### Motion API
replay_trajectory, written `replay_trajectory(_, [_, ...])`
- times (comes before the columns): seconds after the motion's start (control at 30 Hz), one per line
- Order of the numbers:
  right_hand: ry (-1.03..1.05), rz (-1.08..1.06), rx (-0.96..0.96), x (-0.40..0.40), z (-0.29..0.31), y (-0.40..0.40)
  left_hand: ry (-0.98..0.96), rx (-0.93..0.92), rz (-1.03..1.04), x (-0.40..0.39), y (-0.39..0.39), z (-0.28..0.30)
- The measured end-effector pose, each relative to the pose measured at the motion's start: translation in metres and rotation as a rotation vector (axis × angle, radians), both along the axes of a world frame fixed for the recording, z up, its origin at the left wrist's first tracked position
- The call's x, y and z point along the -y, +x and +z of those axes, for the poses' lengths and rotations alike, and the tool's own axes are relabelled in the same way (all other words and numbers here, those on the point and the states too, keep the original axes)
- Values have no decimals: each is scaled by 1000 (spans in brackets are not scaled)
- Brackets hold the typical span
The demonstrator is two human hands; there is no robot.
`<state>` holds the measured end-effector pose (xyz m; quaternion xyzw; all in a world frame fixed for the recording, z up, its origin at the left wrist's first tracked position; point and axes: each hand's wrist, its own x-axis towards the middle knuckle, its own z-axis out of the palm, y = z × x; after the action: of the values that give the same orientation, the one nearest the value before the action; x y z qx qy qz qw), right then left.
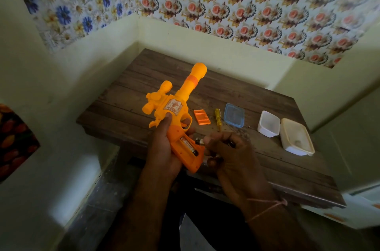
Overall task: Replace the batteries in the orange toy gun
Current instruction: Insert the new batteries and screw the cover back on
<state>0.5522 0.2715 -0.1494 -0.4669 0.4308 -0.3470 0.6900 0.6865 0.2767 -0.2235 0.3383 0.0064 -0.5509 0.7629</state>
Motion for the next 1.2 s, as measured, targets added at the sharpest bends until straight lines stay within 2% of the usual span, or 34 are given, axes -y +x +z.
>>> replay_trajectory(0.1, [27,37,99,-3,4,1,-25,-27,20,0,0,2])
replay_trajectory(0.17, [4,51,92,-5,5,1,-36,-37,21,1,0,1])
replay_trajectory(0.3, [-319,37,-232,-10,1,0,-38,-45,11,1,1,0])
replay_trajectory(0.5, [-538,8,-417,-19,-19,-1,-6,-5,8,0,1,1])
replay_trajectory(0.63, [-761,-2,-566,-21,-25,-3,-15,5,17,-1,2,1])
replay_trajectory(0.7, [-811,38,-592,-23,-26,-3,-38,-1,22,0,2,3])
replay_trajectory(0.8, [-992,156,-724,-24,-34,2,-40,-17,23,0,-3,8])
replay_trajectory(0.87, [-1040,254,-797,-26,-38,6,-22,-8,-5,1,-7,10])
replay_trajectory(1.2, [-1102,375,-914,-25,-29,6,24,-28,-32,-3,1,9])
